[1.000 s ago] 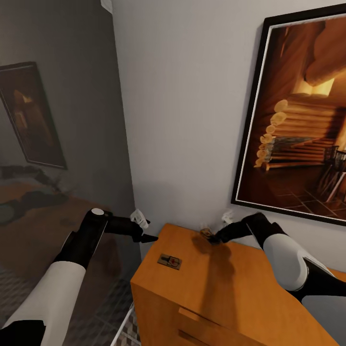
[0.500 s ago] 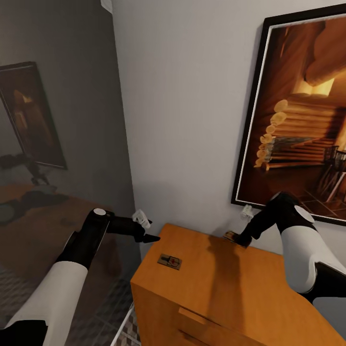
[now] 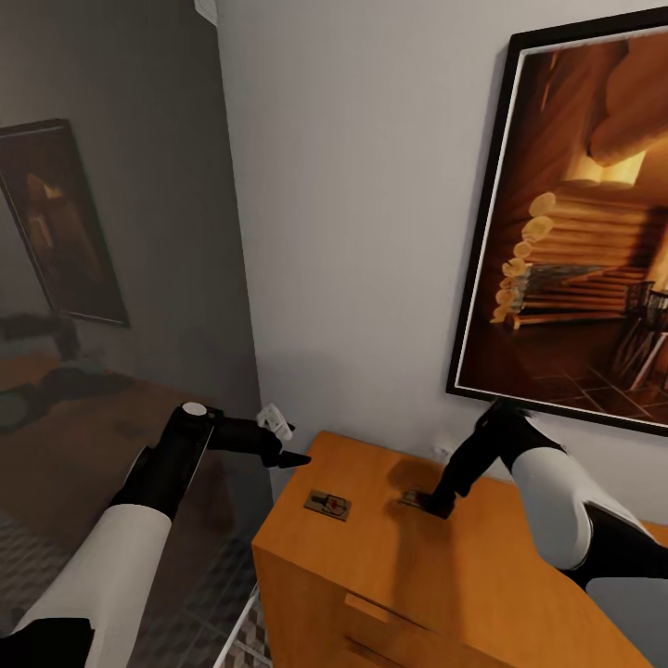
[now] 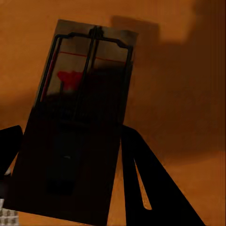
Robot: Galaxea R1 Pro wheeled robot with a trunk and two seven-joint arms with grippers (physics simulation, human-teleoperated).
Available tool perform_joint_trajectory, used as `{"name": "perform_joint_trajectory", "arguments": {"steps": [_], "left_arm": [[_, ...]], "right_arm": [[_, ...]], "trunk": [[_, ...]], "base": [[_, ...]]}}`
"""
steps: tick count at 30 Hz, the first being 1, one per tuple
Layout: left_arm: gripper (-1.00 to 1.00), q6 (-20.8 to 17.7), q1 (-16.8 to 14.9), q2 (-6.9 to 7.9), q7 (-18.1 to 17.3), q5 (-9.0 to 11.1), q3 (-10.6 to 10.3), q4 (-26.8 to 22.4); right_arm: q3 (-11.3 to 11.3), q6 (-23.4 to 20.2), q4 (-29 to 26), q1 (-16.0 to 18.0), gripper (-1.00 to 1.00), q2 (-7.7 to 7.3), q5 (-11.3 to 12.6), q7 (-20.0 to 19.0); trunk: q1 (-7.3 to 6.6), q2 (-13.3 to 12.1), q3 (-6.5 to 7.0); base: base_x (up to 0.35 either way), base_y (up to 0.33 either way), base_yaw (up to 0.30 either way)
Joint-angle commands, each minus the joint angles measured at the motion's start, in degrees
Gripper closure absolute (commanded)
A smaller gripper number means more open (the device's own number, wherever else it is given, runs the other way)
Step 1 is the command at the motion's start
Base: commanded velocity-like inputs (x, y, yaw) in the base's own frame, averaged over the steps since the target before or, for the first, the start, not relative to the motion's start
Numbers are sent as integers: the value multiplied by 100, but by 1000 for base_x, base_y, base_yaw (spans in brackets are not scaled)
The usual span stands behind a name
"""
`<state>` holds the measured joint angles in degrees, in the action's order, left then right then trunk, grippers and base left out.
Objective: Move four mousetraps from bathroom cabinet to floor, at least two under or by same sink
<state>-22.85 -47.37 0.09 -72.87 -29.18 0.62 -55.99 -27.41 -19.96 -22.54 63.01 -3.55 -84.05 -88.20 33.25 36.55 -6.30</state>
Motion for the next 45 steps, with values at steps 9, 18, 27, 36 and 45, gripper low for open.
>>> {"name": "perform_joint_trajectory", "arguments": {"steps": [9, 18, 27, 36, 45], "left_arm": [[-100, 0, 2, -70, 8, 0, -6, 8], [-100, 0, 7, -91, 9, 0, -9, 9], [-100, 0, 9, -168, 68, -4, -9, 12], [-100, 0, 9, -176, 206, 0, -9, 17], [-100, 0, 9, -176, 211, -2, -9, 18]], "right_arm": [[23, 104, 920, -6, 100, 15, 4, -21], [20, 169, 957, -7, 100, -5, 38, -21], [-11, 164, 610, 4, 100, 37, 98, -24], [57, -416, -1029, 9, 100, 25, 998, -30], [72, -1096, -1533, 9, 100, 34, 1087, -27]], "trunk": [[0, 0, 0], [0, 0, 0], [0, 0, 0], [0, 0, 0], [0, 0, 0]], "base": [[0, 0, 0], [0, 0, 0], [0, 0, 0], [0, 0, 0], [0, 0, 0]]}}
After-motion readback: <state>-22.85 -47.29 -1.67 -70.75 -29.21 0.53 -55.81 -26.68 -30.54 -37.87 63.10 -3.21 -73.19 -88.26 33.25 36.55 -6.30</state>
